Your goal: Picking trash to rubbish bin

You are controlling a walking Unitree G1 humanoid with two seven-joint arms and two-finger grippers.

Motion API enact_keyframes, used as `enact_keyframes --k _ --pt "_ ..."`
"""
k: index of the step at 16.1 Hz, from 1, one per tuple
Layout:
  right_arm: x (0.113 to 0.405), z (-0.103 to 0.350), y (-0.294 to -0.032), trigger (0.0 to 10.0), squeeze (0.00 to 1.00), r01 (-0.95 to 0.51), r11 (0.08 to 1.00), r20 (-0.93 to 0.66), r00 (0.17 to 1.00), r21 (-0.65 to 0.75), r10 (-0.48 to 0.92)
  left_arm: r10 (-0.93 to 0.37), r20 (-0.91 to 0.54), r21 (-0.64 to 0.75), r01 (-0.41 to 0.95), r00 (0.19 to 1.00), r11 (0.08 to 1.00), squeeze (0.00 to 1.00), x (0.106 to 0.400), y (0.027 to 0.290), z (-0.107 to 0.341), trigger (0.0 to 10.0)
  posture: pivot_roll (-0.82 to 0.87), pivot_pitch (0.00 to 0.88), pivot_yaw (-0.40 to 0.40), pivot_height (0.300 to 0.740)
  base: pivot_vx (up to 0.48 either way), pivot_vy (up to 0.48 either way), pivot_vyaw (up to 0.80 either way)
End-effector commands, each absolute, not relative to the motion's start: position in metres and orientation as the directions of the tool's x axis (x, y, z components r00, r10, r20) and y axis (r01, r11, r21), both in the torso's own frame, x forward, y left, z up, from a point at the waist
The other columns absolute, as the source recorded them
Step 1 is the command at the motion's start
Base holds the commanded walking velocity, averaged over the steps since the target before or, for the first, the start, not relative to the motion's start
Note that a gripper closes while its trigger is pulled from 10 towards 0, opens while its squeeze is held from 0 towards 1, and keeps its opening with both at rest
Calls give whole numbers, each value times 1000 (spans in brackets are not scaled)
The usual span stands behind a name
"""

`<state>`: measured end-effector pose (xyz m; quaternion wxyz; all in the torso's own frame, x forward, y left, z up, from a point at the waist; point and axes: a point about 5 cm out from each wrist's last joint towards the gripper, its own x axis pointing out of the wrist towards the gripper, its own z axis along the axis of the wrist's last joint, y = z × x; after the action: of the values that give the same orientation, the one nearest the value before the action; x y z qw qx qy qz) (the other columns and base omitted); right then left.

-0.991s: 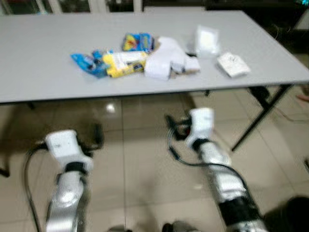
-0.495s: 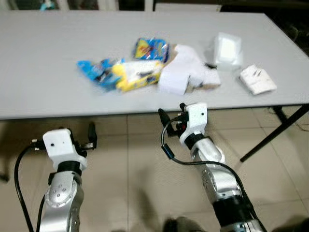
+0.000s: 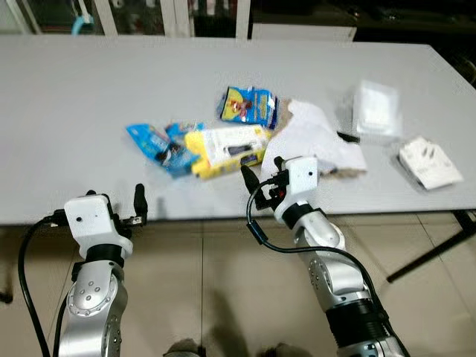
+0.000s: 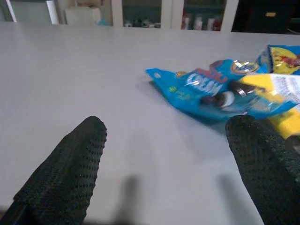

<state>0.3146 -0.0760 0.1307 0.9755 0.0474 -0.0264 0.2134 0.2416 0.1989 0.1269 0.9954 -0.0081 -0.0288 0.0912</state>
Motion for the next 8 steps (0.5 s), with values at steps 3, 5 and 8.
enact_keyframes --k 3,5,8 --pt "315 133 -86 10000 0 -392 917 76 919 80 386 167 61 -28 -166 984 986 0 243 192 128 10000 50 140 -24 740 0 0 0" --pt "315 133 -86 10000 0 -392 917 76 919 79 386 168 58 -31 -166 984 986 0 244 193 127 10000 51 142 -24 740 0 0 0" --pt "315 133 -86 10000 0 -391 917 75 920 79 386 194 67 -38 -192 979 981 0 254 201 130 10000 51 145 -25 740 0 0 0"
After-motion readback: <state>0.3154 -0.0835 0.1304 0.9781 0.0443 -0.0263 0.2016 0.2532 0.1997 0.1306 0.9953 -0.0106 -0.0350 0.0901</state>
